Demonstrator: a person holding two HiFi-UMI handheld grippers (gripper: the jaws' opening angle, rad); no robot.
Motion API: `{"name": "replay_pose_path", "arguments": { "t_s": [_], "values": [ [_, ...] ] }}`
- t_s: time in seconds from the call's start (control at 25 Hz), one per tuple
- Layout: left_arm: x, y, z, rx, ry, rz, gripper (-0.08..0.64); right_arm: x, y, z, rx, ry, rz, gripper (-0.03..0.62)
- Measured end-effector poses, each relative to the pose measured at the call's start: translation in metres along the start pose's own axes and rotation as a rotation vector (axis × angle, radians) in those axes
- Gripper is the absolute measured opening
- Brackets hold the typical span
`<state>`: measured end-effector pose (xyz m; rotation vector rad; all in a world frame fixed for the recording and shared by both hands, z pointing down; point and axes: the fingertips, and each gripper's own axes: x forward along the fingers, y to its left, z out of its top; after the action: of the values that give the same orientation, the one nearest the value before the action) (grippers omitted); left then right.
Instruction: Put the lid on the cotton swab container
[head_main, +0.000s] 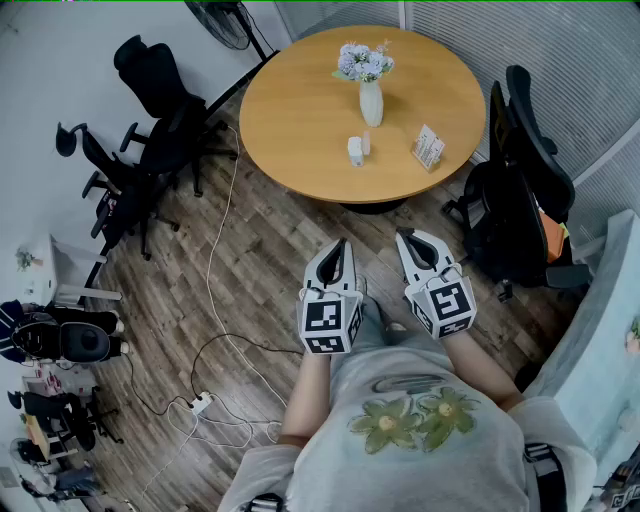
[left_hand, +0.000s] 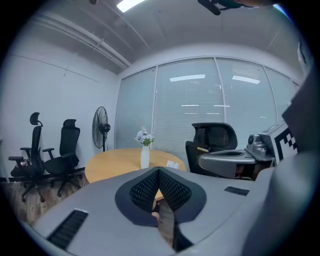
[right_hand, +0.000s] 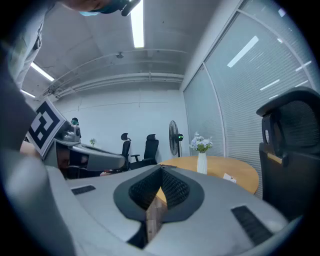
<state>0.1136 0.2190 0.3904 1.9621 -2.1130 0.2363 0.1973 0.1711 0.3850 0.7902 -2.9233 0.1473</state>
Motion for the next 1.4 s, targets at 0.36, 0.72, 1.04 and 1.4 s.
{"name": "replay_pose_path", "arguments": {
  "t_s": [0.36,0.72,1.04,1.4],
  "values": [
    [0.039,0.036,0.014,0.015,0.014,-0.021,0.002,0.049,-0.014,0.009,-0.005,0.010,-0.032,-0.003],
    [0.093,0.076,0.028,0.053,0.018,-0.060,0.002,0.107,-0.041,0.015,-0.017,0.023,-0.100,-0.002],
    [0.130,0.109,0.033,0.072,0.033,-0.119,0.003,0.150,-0.055,0.021,-0.016,0.028,-0.168,0.000],
    [0.164,0.144,0.033,0.076,0.060,-0.217,0.089,0.197,-0.060,0.021,-0.005,0.041,-0.254,0.046]
  ]
}}
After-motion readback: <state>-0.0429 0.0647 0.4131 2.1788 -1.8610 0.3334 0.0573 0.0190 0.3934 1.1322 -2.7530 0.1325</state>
